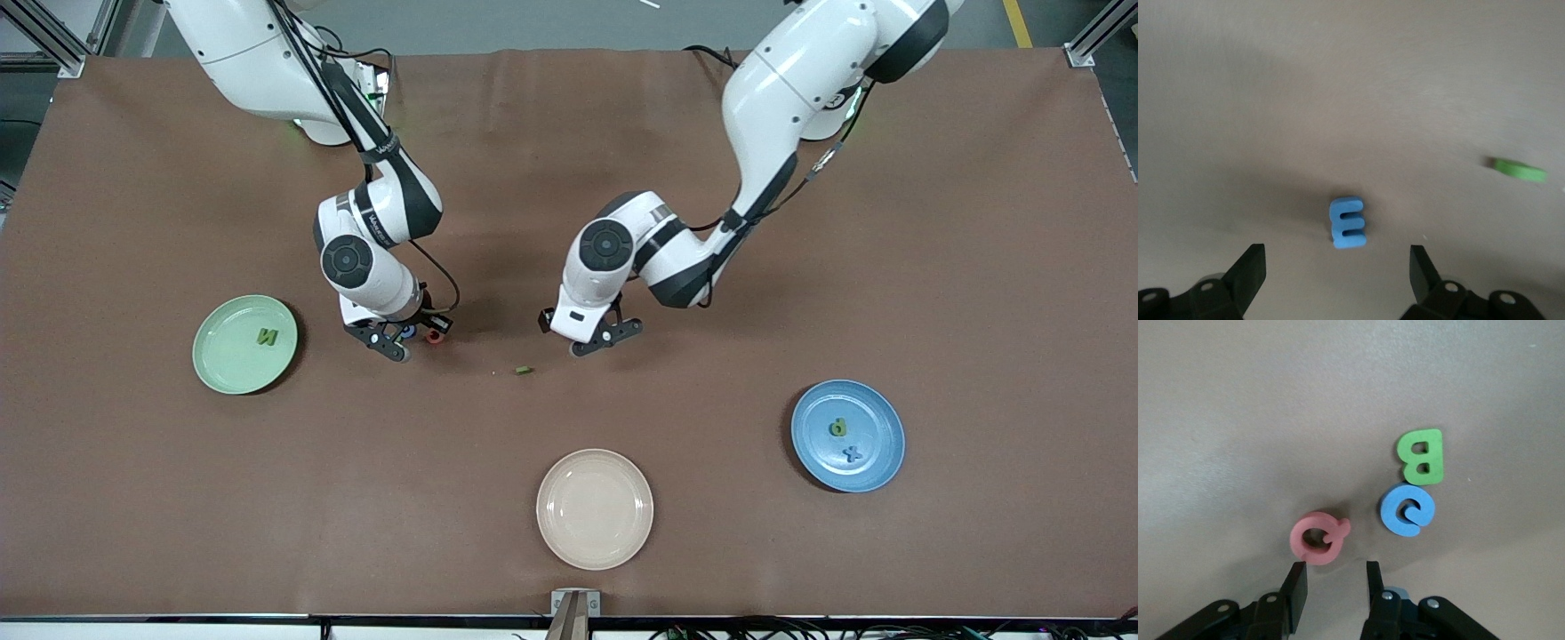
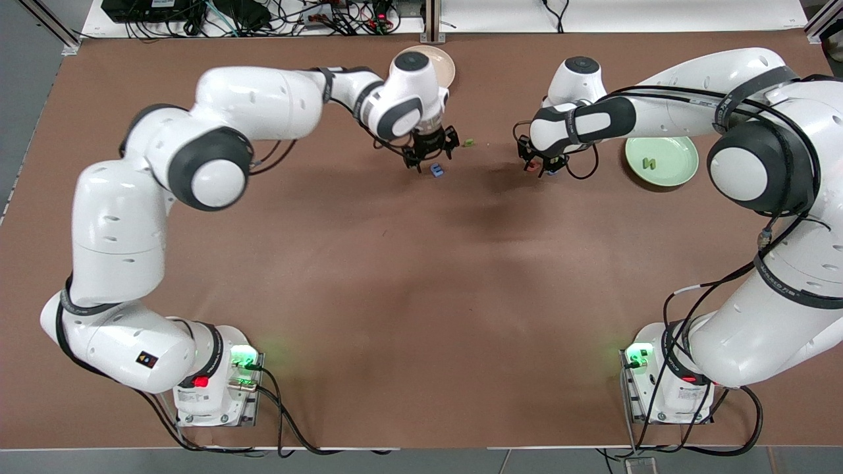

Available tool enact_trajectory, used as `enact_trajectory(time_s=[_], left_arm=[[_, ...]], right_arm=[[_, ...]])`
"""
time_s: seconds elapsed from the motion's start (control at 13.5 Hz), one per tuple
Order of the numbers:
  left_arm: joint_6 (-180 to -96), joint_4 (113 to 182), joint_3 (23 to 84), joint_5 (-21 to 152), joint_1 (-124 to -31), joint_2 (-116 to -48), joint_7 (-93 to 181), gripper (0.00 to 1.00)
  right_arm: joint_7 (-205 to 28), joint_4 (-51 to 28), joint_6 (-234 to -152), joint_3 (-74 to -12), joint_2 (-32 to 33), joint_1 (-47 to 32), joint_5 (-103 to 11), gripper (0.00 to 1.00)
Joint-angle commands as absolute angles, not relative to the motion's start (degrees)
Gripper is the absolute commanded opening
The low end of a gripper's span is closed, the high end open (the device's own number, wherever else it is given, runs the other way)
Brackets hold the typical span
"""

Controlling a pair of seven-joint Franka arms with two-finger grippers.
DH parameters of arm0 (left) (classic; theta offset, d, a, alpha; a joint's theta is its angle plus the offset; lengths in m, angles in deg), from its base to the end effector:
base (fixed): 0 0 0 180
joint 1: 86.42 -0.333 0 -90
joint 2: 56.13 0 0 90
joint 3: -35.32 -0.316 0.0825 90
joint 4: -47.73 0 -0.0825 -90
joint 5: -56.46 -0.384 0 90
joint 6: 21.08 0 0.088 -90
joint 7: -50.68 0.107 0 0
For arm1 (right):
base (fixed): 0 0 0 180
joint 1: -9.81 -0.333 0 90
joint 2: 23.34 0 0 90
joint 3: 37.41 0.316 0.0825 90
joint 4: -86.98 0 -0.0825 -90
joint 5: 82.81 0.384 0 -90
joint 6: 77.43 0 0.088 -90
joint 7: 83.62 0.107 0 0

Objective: Sort upper and lower case letters into plates

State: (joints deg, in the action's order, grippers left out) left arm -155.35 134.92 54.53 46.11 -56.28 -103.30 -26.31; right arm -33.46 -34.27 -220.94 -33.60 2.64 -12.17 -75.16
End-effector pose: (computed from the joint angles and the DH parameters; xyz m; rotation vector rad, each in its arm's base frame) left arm 0.4953 -0.5130 0.1947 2.9654 0.7019 -0.1170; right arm 0.5142 0.2478 0.1907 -2.9811 0.8268 0.1798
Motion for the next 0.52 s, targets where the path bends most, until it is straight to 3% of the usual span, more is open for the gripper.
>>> enact_trajectory(time_s=[0.0,0.22,0.37,0.45], left_arm=[[-155.3,130.8,47.6,45.7,-49.0,-105.9,-33.3,0.79],[-155.3,130.7,46.8,45.9,-48.9,-106.0,-33.4,0.61],[-155.3,130.7,46.8,45.8,-48.9,-106.7,-34.0,0.47],[-155.3,130.7,46.8,45.7,-48.9,-106.9,-34.0,0.35]], right_arm=[[-33.9,-33.2,-221.0,-33.0,2.9,-11.2,-75.5,0.44],[-33.9,-32.4,-221.4,-33.0,3.7,-10.7,-75.5,0.47],[-33.9,-32.2,-221.8,-33.0,4.5,-10.8,-75.5,0.56],[-33.9,-32.1,-221.9,-33.0,4.8,-10.8,-75.6,0.63]])
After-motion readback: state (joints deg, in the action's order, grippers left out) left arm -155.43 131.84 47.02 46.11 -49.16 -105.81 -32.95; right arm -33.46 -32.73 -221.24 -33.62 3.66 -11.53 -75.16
